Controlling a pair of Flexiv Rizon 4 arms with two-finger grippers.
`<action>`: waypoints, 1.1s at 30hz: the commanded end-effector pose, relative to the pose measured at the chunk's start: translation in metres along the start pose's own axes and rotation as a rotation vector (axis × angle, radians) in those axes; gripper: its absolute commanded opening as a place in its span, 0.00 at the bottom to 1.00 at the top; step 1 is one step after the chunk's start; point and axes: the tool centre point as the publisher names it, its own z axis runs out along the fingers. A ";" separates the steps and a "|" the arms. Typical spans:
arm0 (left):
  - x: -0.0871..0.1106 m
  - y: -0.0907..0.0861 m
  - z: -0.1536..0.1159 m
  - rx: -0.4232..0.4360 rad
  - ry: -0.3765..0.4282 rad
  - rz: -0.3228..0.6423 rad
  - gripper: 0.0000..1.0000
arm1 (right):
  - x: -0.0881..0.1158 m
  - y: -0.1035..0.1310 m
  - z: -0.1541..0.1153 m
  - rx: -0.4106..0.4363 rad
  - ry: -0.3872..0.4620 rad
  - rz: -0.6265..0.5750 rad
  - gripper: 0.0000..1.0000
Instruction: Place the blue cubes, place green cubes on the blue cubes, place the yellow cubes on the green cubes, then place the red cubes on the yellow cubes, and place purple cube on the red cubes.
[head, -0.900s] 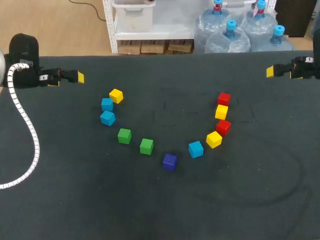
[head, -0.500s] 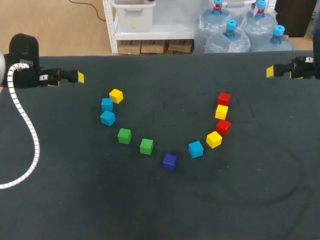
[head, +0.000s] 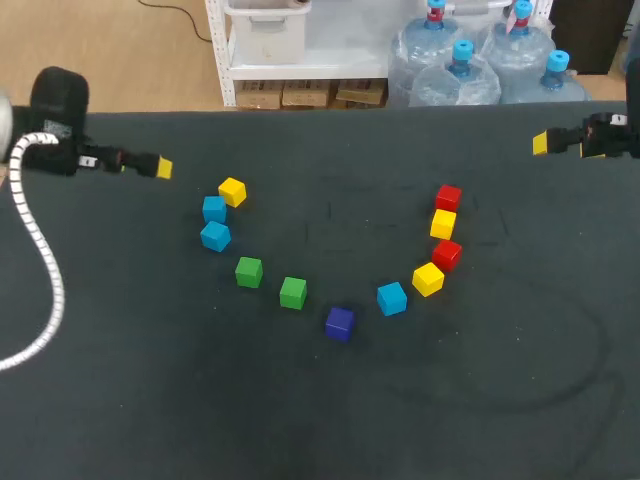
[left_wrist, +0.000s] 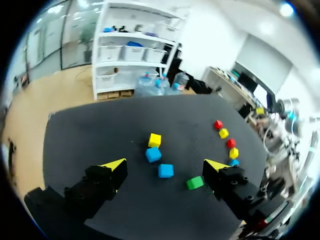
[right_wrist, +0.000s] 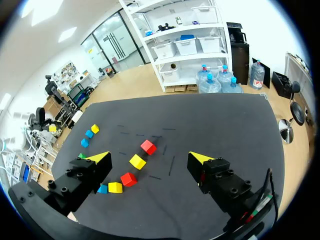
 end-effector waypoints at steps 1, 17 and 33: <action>-0.014 0.005 -0.001 -0.013 0.124 0.177 1.00 | 0.000 0.001 0.000 0.004 -0.001 0.001 1.00; -0.036 -0.013 0.014 -0.002 0.415 0.921 1.00 | 0.000 0.001 0.000 0.004 -0.001 0.001 1.00; -0.003 -0.009 0.010 0.228 0.567 1.371 1.00 | 0.000 0.001 0.000 0.004 -0.001 0.001 1.00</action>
